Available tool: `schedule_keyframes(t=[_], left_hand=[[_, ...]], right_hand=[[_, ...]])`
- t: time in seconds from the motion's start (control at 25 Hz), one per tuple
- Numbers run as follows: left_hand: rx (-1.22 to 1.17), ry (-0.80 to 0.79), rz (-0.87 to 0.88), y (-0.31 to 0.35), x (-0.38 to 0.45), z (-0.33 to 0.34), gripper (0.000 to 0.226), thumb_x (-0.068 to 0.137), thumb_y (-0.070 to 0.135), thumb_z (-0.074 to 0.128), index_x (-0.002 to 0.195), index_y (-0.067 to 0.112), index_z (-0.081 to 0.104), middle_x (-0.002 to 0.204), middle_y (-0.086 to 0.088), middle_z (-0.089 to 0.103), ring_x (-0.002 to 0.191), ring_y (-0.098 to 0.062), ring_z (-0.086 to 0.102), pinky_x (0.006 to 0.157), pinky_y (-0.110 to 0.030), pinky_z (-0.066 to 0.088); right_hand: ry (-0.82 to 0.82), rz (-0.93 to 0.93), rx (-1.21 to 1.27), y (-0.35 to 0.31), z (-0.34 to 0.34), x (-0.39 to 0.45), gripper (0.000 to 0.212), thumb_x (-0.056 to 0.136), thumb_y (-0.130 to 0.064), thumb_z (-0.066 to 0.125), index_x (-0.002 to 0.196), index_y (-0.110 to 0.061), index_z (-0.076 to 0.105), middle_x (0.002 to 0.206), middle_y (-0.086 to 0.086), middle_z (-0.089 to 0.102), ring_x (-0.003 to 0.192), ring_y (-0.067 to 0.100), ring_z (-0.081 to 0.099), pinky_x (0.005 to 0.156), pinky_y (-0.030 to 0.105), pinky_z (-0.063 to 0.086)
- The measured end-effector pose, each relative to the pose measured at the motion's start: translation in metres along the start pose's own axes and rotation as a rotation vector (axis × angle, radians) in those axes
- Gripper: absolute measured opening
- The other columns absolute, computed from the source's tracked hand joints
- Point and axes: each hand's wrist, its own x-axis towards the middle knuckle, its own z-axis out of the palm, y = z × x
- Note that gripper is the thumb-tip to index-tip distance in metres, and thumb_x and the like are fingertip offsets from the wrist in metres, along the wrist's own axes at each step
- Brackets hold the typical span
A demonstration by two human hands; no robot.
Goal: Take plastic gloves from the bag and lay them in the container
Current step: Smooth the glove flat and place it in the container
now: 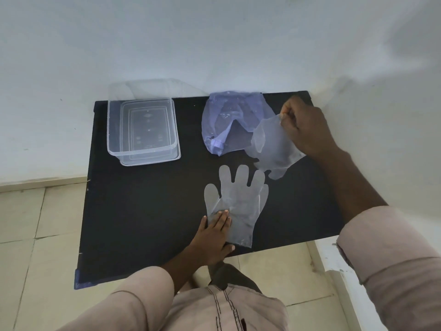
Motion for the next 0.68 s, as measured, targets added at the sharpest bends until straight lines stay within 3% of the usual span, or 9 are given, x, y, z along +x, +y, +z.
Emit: schedule_keyframes(t=[0.08, 0.16, 0.24, 0.36, 0.44, 0.52, 0.68], left_hand=[[-0.262, 0.13, -0.028, 0.007, -0.003, -0.03, 0.062, 0.096, 0.044, 0.046, 0.148, 0.016, 0.027, 0.158, -0.007, 0.028, 0.143, -0.027, 0.03, 0.117, -0.043, 0.025], [-0.439, 0.375, -0.043, 0.014, -0.005, -0.072, 0.049, 0.094, 0.036, 0.056, 0.139, 0.02, 0.046, 0.146, -0.004, 0.045, 0.13, -0.021, 0.046, 0.107, -0.032, 0.038], [-0.526, 0.635, -0.036, 0.023, -0.006, -0.124, 0.044, 0.088, 0.031, 0.065, 0.13, 0.022, 0.054, 0.137, -0.001, 0.051, 0.12, -0.017, 0.052, 0.097, -0.026, 0.044], [-0.65, 0.879, 0.107, 0.035, -0.016, -0.203, 0.051, 0.08, 0.025, 0.075, 0.127, 0.016, 0.056, 0.132, 0.001, 0.054, 0.116, -0.014, 0.051, 0.097, -0.023, 0.04], [-0.667, 0.902, 0.198, 0.039, -0.025, -0.244, 0.058, 0.074, 0.021, 0.082, 0.126, 0.012, 0.058, 0.128, -0.001, 0.058, 0.111, -0.012, 0.053, 0.096, -0.015, 0.04], [-0.709, 0.8, 0.239, 0.037, -0.035, -0.273, 0.058, 0.067, 0.016, 0.086, 0.121, 0.012, 0.063, 0.121, -0.006, 0.065, 0.101, -0.011, 0.058, 0.087, -0.009, 0.045], [-0.933, 0.524, 0.253, 0.026, -0.057, -0.299, 0.05, 0.066, 0.005, 0.086, 0.112, 0.006, 0.069, 0.108, -0.008, 0.073, 0.094, -0.019, 0.071, 0.067, -0.025, 0.06]], right_hand=[[-0.05, -0.037, -0.025, -0.005, -0.002, -0.002, 0.033, 0.09, -0.035, 0.043, 0.091, -0.005, 0.055, 0.081, 0.012, 0.062, 0.071, 0.022, 0.054, 0.063, 0.017, 0.033], [-0.079, -0.097, -0.092, -0.013, -0.005, -0.003, 0.043, 0.088, -0.044, 0.038, 0.09, -0.006, 0.057, 0.087, 0.014, 0.064, 0.078, 0.024, 0.055, 0.071, 0.026, 0.037], [-0.102, -0.144, -0.17, -0.023, -0.009, -0.002, 0.05, 0.086, -0.048, 0.035, 0.093, -0.005, 0.06, 0.098, 0.016, 0.064, 0.09, 0.03, 0.057, 0.078, 0.036, 0.04], [-0.135, -0.192, -0.231, -0.052, -0.029, -0.002, 0.044, 0.082, -0.042, 0.041, 0.092, -0.005, 0.062, 0.11, 0.015, 0.06, 0.101, 0.032, 0.054, 0.078, 0.033, 0.032], [-0.157, -0.251, -0.223, -0.074, -0.045, -0.001, 0.03, 0.084, -0.032, 0.052, 0.091, -0.006, 0.064, 0.112, 0.015, 0.058, 0.102, 0.032, 0.052, 0.078, 0.033, 0.031], [-0.166, -0.317, -0.233, -0.089, -0.055, -0.002, 0.018, 0.087, -0.021, 0.06, 0.091, -0.005, 0.066, 0.11, 0.016, 0.059, 0.1, 0.032, 0.052, 0.076, 0.034, 0.032], [-0.17, -0.374, -0.197, -0.109, -0.069, -0.006, 0.014, 0.083, -0.025, 0.056, 0.084, -0.013, 0.064, 0.101, 0.008, 0.057, 0.094, 0.029, 0.053, 0.077, 0.046, 0.047]])
